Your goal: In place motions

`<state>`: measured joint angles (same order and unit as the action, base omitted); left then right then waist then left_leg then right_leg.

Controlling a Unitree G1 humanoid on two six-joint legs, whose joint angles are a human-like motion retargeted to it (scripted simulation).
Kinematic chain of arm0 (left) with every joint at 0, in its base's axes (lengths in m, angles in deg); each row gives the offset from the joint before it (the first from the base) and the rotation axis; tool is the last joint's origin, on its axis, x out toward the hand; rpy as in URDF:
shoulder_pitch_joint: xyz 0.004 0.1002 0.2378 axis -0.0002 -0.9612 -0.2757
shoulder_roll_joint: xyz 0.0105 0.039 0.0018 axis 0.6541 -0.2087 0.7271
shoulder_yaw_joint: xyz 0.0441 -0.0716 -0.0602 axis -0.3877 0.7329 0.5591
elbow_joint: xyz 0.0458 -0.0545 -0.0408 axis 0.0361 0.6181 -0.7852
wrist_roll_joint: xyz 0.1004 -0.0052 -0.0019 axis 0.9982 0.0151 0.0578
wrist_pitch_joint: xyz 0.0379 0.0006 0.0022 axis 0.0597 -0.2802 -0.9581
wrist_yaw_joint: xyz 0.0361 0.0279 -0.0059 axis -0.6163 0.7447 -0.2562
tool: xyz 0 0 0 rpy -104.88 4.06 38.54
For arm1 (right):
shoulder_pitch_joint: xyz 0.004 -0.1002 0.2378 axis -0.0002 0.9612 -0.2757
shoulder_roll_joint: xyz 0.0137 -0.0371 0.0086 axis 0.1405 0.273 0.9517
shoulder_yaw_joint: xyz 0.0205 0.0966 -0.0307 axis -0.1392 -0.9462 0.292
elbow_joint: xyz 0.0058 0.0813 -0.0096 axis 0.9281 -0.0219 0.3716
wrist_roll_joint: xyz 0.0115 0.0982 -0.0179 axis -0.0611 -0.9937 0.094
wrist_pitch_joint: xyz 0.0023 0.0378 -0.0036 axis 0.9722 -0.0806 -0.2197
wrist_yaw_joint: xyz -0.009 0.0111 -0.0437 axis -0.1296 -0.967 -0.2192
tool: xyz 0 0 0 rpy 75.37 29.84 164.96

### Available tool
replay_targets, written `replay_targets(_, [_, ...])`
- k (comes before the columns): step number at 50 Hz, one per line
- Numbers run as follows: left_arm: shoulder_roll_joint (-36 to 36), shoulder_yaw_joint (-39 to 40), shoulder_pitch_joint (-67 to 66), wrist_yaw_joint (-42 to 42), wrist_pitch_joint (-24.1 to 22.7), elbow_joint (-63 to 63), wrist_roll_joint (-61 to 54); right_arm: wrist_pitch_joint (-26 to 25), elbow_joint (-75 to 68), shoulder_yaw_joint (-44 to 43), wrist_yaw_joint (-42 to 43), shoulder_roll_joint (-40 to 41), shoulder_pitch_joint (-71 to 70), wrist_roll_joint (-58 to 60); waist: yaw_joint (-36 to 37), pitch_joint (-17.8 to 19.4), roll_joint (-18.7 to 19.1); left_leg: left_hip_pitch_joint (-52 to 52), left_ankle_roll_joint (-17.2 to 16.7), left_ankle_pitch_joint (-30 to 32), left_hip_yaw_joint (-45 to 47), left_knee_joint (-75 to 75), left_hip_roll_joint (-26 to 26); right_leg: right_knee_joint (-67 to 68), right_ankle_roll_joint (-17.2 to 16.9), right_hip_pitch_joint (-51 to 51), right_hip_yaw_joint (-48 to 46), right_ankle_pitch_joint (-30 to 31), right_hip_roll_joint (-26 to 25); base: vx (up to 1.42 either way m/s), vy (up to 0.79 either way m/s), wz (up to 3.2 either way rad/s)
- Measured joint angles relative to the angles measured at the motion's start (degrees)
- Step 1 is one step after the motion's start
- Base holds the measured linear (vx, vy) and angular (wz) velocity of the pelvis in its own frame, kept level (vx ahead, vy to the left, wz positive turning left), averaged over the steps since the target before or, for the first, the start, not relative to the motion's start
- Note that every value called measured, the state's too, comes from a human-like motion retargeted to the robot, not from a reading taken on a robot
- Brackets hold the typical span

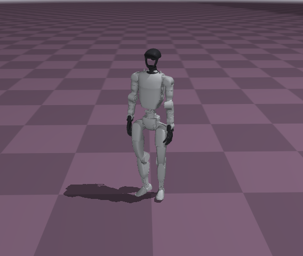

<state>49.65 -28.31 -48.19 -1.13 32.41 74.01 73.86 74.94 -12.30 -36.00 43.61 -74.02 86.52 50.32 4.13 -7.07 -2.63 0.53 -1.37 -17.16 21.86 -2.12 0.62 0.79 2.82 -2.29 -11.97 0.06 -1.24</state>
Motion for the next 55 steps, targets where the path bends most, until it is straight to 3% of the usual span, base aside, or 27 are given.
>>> replay_targets(12, [-0.99,-0.97,0.58,-1.39,-0.12,-2.67,-0.78,-0.49,-3.47,-0.58,2.61,-0.33,0.45,-2.59,0.28,0.74,0.58,0.41,-0.67,-0.31,-2.23,-0.86,0.31,0.15,0.42,0.06,0.21,-0.14,-0.24,-0.01,-0.01,0.00])
replay_targets(22, [-0.06,3.39,-6.17,0.34,-0.53,-3.69,-2.06,-0.18,0.25,3.52,1.34,2.10,-5.88,-4.04,1.05,1.68,1.46,3.38,-3.26,-2.13,-3.95,-9.52,3.15,0.20,1.69,1.03,0.43,-0.38,-0.50,-0.06,-0.04,0.02])
replay_targets(25, [-0.05,5.41,-9.23,0.24,-0.17,-2.16,-4.37,-0.47,1.73,5.11,0.20,2.71,-9.81,-3.95,0.47,2.04,1.37,7.03,-3.75,2.34,-5.25,-17.98,4.62,0.23,2.25,1.21,0.57,-0.44,0.22,-0.11,-0.01,0.31])
replay_targets(27, [0.14,6.29,-10.32,0.22,-0.12,-1.10,-4.99,-0.86,2.34,4.83,-0.22,3.30,-12.73,-4.52,-0.48,2.72,0.82,11.77,-3.87,9.54,-7.09,-26.62,5.79,0.12,2.57,1.18,-0.63,-0.50,1.33,-0.22,-0.08,0.63])
replay_targets(30, [1.03,5.62,-10.91,0.51,-0.44,-0.13,-4.69,-0.75,3.47,3.04,-0.26,3.84,-17.05,-7.26,1.49,5.35,-0.14,19.97,-0.16,19.31,-7.53,-39.57,7.38,-0.15,3.10,1.74,-1.28,-0.18,2.27,-0.25,-0.10,0.25])
replay_targets(32, [1.89,4.13,-11.42,0.69,-0.59,0.78,-3.41,-0.28,4.38,1.97,-0.90,3.39,-20.26,-9.05,4.13,7.72,-0.81,25.70,3.66,21.96,-8.26,-48.80,7.60,-0.41,3.71,2.67,-1.36,0.31,2.76,-0.19,-0.05,-0.01])
replay_targets(36, [2.49,3.11,-12.17,-0.06,0.67,3.04,0.74,-0.80,5.41,-0.30,-1.98,2.50,-25.59,-7.69,8.45,9.58,-0.55,32.53,4.97,16.36,-4.04,-60.64,11.20,-0.38,5.24,2.81,-0.63,0.89,2.13,-0.14,0.02,-0.22])
replay_targets(40, [2.52,2.69,-13.83,0.00,1.00,3.29,2.92,-0.22,7.24,0.59,-2.63,2.53,-28.44,-8.66,9.60,9.36,-0.53,37.67,4.00,14.40,-3.90,-65.96,11.01,-0.38,5.92,2.22,-0.21,1.14,2.01,-0.02,0.01,-0.05])
replay_targets(48, [3.27,3.48,-12.75,0.37,0.34,3.29,2.69,0.57,6.77,0.42,-2.32,2.04,-28.25,-8.05,11.47,8.20,-0.76,34.64,3.47,16.47,-4.01,-60.25,11.06,-0.55,5.84,2.43,-1.02,0.71,1.96,0.02,0.01,0.09])
replay_targets(55, [3.78,4.11,-11.64,0.47,-0.39,2.24,0.61,0.42,5.37,0.43,-2.01,2.54,-24.22,-8.22,9.09,4.50,-1.05,21.46,-0.88,16.95,-3.59,-39.18,7.45,-0.79,4.85,2.28,-2.85,-0.35,2.13,0.13,0.05,0.23])
